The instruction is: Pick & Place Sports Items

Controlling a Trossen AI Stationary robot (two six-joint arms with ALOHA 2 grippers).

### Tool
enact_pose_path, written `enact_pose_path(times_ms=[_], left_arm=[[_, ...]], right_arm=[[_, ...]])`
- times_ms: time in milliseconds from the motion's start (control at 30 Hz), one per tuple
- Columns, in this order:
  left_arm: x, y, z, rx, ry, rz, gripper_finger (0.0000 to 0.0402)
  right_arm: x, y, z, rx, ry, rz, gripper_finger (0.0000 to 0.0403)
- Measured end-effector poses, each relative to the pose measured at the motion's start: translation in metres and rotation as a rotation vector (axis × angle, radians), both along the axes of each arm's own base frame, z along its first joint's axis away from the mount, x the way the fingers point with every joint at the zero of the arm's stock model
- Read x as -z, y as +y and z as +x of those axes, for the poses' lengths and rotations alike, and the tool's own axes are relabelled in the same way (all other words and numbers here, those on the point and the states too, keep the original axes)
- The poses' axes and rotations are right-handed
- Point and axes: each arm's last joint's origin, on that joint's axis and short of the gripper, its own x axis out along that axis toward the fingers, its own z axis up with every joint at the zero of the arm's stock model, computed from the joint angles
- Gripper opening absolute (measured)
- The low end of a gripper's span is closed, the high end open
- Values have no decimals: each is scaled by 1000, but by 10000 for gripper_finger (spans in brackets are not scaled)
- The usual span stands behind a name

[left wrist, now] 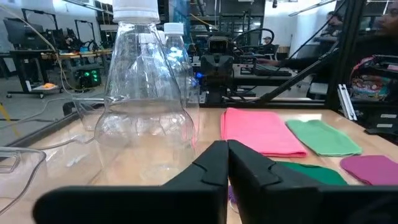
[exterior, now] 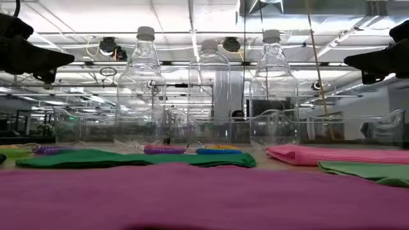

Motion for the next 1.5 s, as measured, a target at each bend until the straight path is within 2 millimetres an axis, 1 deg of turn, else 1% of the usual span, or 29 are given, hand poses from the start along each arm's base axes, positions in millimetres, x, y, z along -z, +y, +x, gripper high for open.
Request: enact_pose_path(times_ms=[500, 1500], left_arm=[[0, 0, 0, 0, 0, 0, 46], [0, 0, 0, 0, 0, 0, 47]], right_arm=[[0, 0, 0, 0, 0, 0, 0], [0, 0, 0, -1, 0, 0, 0]])
